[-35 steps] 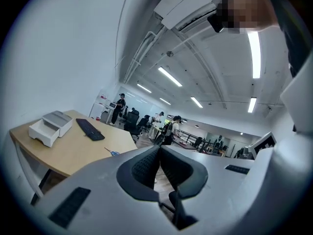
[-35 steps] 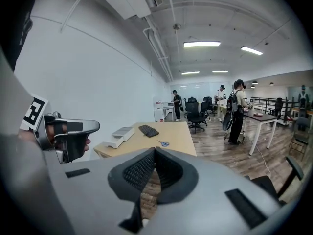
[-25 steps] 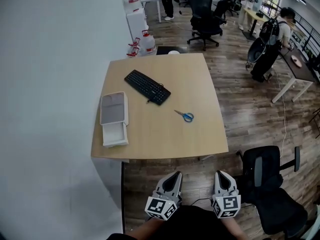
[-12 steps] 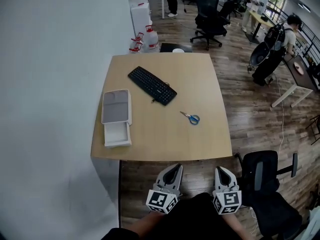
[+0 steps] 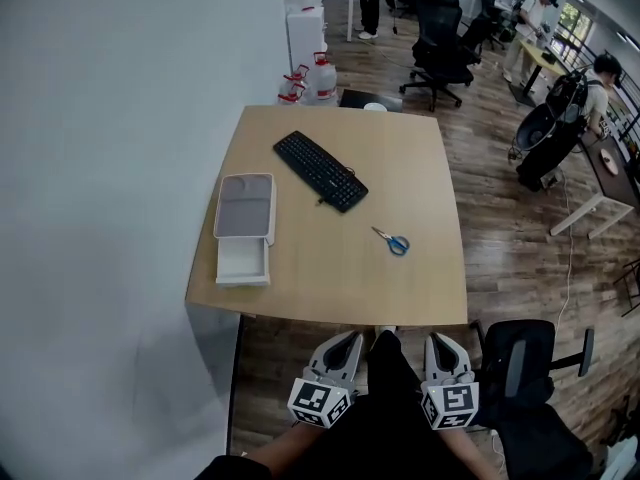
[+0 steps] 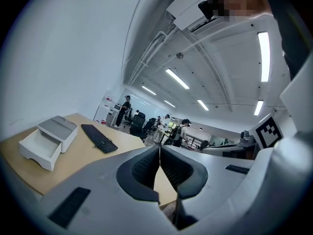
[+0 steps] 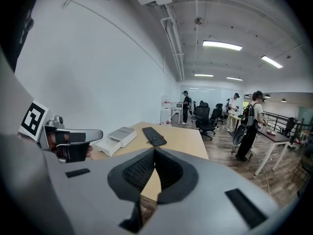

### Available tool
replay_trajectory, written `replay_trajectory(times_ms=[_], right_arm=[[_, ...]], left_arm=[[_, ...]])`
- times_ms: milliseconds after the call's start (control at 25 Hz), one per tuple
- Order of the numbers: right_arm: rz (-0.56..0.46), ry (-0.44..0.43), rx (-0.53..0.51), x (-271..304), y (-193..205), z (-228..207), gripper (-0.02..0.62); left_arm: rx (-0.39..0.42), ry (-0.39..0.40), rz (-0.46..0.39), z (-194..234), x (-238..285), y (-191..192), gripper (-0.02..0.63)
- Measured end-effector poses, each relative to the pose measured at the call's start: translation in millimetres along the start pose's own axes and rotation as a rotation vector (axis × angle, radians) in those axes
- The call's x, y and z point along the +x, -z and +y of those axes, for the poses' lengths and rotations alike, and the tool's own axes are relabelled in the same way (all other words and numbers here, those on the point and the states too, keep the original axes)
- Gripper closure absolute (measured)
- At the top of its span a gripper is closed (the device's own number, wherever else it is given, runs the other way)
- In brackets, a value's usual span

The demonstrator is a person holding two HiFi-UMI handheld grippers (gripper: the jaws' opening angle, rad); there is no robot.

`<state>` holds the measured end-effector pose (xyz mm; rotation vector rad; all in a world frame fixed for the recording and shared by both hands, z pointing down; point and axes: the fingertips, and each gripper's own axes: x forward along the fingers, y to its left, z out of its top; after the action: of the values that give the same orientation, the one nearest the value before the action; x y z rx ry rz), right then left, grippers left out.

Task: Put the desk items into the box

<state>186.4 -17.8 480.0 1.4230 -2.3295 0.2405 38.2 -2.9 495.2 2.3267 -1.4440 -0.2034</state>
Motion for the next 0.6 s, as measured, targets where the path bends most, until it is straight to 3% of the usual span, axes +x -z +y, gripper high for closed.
replay_trajectory(times_ms=[320,480,600], right_arm=[[-0.015,-0.115,-0.007,49,-11,12,0.535],[0.001,-0.155,0.033,86,-12,2,0.535],[0.021,-0.186,0.057,116,-11,-14,0.535]], left_arm=[[0.037,-0.009,0.005,8,26,-7,0.589],[0.031,0.042,0.036,18,52,-10,0.591],[0.036,0.034,0.082,30,76,-12,0.591]])
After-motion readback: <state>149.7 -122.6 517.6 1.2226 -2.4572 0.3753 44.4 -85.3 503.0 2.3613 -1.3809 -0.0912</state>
